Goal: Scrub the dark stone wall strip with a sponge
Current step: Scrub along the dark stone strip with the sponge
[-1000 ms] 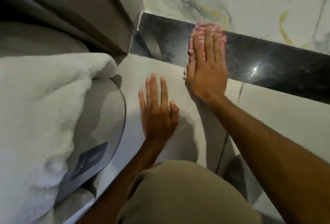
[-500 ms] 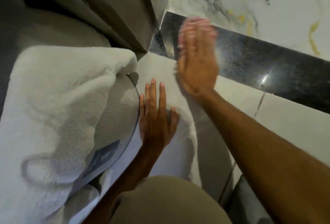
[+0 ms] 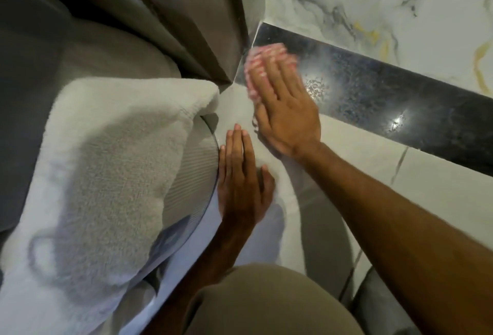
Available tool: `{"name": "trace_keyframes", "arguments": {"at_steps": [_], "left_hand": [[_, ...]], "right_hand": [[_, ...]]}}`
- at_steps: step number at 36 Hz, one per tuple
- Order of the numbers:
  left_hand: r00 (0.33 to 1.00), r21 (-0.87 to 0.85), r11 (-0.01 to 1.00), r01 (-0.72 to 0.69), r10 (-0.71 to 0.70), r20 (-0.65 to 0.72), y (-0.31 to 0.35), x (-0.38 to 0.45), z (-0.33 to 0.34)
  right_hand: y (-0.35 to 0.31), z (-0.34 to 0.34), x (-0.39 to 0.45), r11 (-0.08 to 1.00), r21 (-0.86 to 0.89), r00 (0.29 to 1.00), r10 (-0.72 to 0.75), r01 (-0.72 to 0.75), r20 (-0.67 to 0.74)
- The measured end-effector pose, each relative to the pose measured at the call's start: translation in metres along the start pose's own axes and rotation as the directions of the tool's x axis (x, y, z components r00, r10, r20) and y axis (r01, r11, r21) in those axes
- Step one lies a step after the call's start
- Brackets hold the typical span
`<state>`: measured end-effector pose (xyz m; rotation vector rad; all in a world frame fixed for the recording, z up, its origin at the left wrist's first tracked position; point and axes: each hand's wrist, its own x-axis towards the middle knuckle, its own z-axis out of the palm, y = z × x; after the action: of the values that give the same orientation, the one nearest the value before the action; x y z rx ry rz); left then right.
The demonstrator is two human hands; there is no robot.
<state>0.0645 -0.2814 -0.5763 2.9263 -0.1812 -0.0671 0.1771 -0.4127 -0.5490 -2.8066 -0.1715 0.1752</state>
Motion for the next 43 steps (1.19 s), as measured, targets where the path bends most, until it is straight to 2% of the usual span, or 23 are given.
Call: {"name": "trace_keyframes", "arguments": {"at_steps": [2, 3, 4, 6, 9, 11, 13, 15, 17, 19, 21, 23, 26, 29, 31, 35, 39, 41, 43], "left_hand": [[1.0, -0.011, 1.0, 0.0, 0.0, -0.003, 0.0, 0.0, 0.0], [1.0, -0.013, 1.0, 0.0, 0.0, -0.001, 0.0, -0.001, 0.0], [1.0, -0.012, 1.0, -0.003, 0.003, 0.004, -0.001, -0.001, 0.0], [1.0, 0.005, 1.0, -0.01, 0.01, 0.005, -0.001, -0.002, 0.001], [1.0, 0.025, 0.999, -0.021, 0.021, -0.005, -0.002, -0.001, 0.003], [0.999, 0.032, 0.999, -0.032, 0.031, 0.006, -0.003, -0.002, 0.005], [0.999, 0.025, 0.999, -0.028, 0.027, 0.023, -0.005, -0.002, 0.007], [0.999, 0.011, 1.0, -0.027, 0.027, 0.037, -0.006, -0.003, 0.008], [0.999, 0.001, 1.0, -0.03, 0.03, 0.035, -0.006, -0.002, 0.009], [0.999, 0.009, 0.999, -0.036, 0.035, 0.025, -0.004, -0.002, 0.006], [0.998, 0.027, 0.998, -0.053, 0.052, 0.025, -0.005, -0.003, 0.005], [0.998, 0.034, 0.998, -0.054, 0.053, 0.024, -0.005, -0.002, 0.005], [0.999, 0.035, 0.999, -0.04, 0.04, 0.017, -0.004, -0.002, 0.006], [0.997, 0.062, 0.996, -0.066, 0.063, 0.051, -0.011, -0.009, 0.017], [0.998, 0.062, 0.996, -0.059, 0.057, 0.035, -0.012, -0.007, 0.017], [0.998, -0.011, 0.998, -0.062, 0.062, -0.005, -0.004, 0.0, 0.015], [0.997, 0.045, 0.996, -0.073, 0.073, -0.006, -0.006, -0.007, 0.008], [0.998, 0.069, 0.996, -0.061, 0.059, 0.025, -0.003, -0.004, 0.006], [0.998, 0.075, 0.996, -0.048, 0.045, 0.037, -0.003, -0.001, 0.006]], "right_hand": [[0.008, 0.003, -0.014, 0.983, -0.031, 0.983, -0.178, 0.179, 0.042], [0.014, 0.003, -0.026, 0.98, -0.044, 0.981, -0.192, 0.193, 0.038], [0.021, 0.003, -0.041, 0.988, -0.053, 0.989, -0.147, 0.148, 0.014], [0.032, -0.001, -0.068, 0.998, -0.036, 0.997, 0.046, -0.049, -0.063], [0.038, -0.004, -0.065, 0.941, 0.009, 0.926, 0.333, -0.337, -0.178], [0.033, -0.006, -0.038, 0.892, 0.021, 0.868, 0.445, -0.452, -0.222], [0.024, -0.005, -0.004, 0.872, 0.051, 0.844, 0.484, -0.486, -0.232], [0.012, 0.0, 0.021, 0.914, 0.044, 0.894, 0.405, -0.404, -0.192], [0.003, 0.004, 0.026, 0.982, 0.005, 0.974, 0.188, -0.189, -0.123], [0.005, 0.006, 0.009, 1.0, -0.012, 0.998, 0.005, -0.006, -0.068], [0.017, 0.005, -0.02, 0.997, -0.037, 0.995, -0.075, 0.073, -0.059], [0.032, 0.002, -0.046, 0.995, -0.061, 0.994, -0.08, 0.075, -0.07], [0.043, -0.004, -0.052, 0.999, -0.031, 0.994, 0.034, -0.038, -0.108], [0.037, -0.001, -0.018, 0.972, 0.002, 0.962, 0.232, -0.235, -0.145], [0.027, -0.006, 0.015, 0.96, 0.018, 0.952, 0.278, -0.278, -0.128], [0.007, -0.006, 0.034, 0.995, 0.012, 0.995, 0.097, -0.097, -0.022], [0.009, -0.004, -0.028, 0.993, -0.042, 0.991, -0.106, 0.109, 0.082], [0.022, -0.008, -0.051, 0.995, -0.059, 0.993, -0.08, 0.085, 0.09], [0.03, -0.01, -0.056, 0.998, -0.043, 0.998, 0.052, -0.051, 0.034]]}}
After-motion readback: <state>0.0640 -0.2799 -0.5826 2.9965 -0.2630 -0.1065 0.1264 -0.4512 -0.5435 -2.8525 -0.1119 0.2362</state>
